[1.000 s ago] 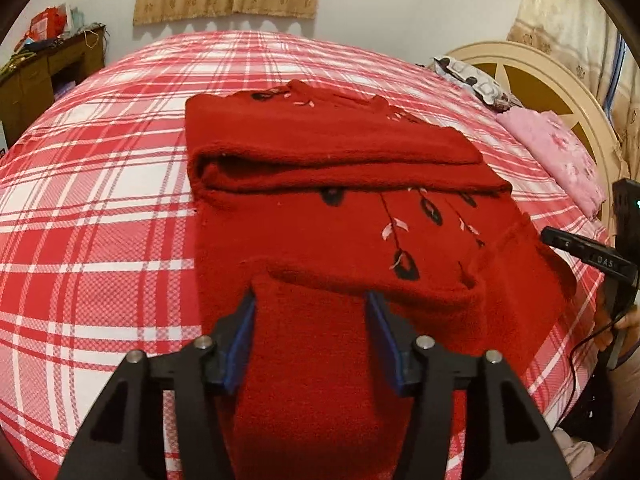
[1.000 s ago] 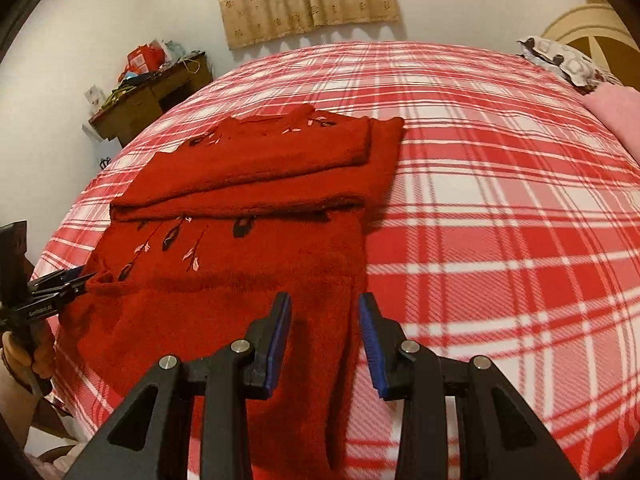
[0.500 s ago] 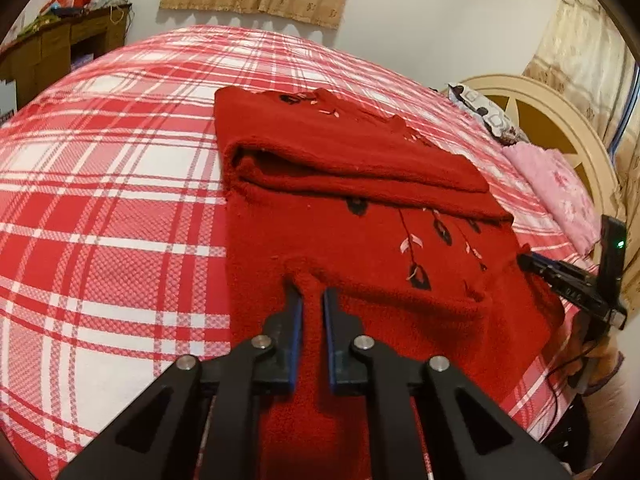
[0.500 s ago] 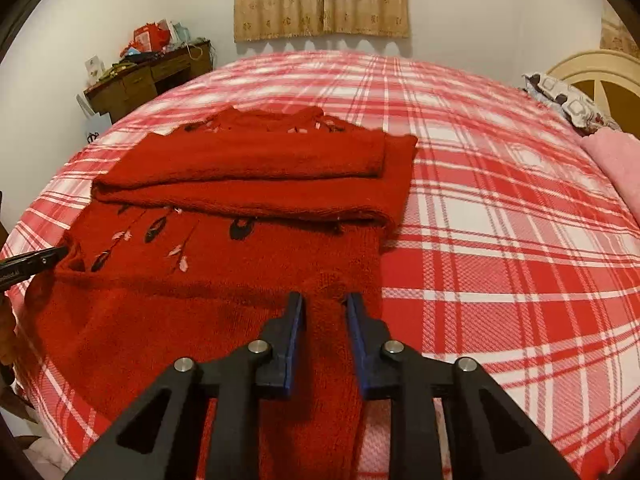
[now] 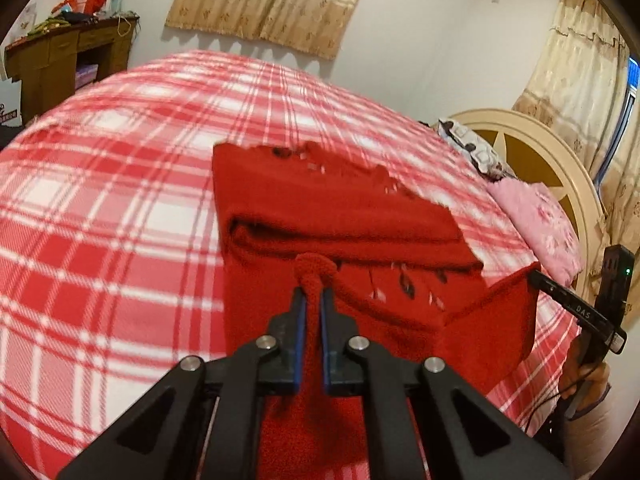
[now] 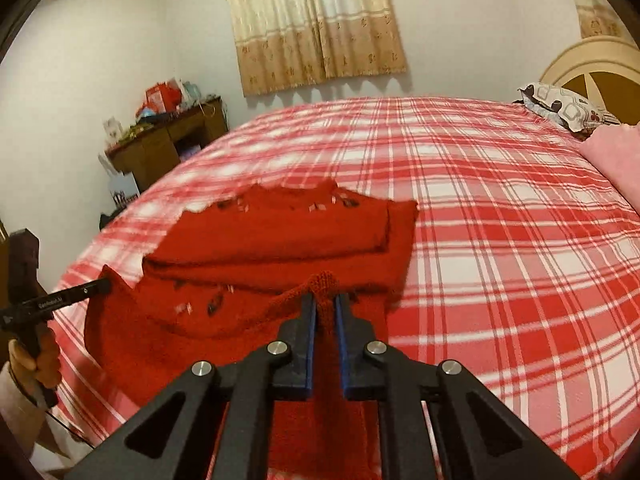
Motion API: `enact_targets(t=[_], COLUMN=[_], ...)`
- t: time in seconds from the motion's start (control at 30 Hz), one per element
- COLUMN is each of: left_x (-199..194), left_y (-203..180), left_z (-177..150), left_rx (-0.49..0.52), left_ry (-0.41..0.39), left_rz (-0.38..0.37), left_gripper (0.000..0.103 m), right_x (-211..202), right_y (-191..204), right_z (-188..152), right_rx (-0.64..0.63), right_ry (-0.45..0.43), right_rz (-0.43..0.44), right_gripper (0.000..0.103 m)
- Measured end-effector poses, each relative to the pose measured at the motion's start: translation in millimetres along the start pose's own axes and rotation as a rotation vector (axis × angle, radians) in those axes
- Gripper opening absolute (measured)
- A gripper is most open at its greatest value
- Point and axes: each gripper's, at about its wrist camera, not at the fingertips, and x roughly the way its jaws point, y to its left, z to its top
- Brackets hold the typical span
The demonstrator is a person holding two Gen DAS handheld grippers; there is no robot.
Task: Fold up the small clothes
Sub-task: 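Lift the hem with both grippers and fold it over toward the collar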
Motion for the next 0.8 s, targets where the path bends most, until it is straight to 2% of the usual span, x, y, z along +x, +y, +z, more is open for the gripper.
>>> enact_targets(t=[0.2, 0.37, 0.67, 0.8], left_x=[3.1, 10.4, 56.3, 90.5], left_y=[6.0, 14.5, 21.1, 27.2], left_z=[34.3, 67.3, 134.4, 163.0], left_rx=[-0.024, -0.048, -0.069, -0.084], left_ry=[-0.041, -0.074, -0.094, -0.093], left_rz=[0.022, 0.089, 0.187, 0.235], left_gripper=[0.006, 0.006, 0.006, 0.006], right_x=[2.8, 19.6, 98.3, 138.7], right_y=[2.4, 0.0, -9.3, -16.4], right_z=[37.0, 71.9, 143.7, 158.9], right_rx=[-0.039, -0.06, -0.08, -0.06], right_ry=[-0.055, -0.062, -0.063, -0.062], right_rz=[-0.025, -0.05, -0.14, -0.201], right_gripper=[0.008, 0.008, 0.008, 0.008])
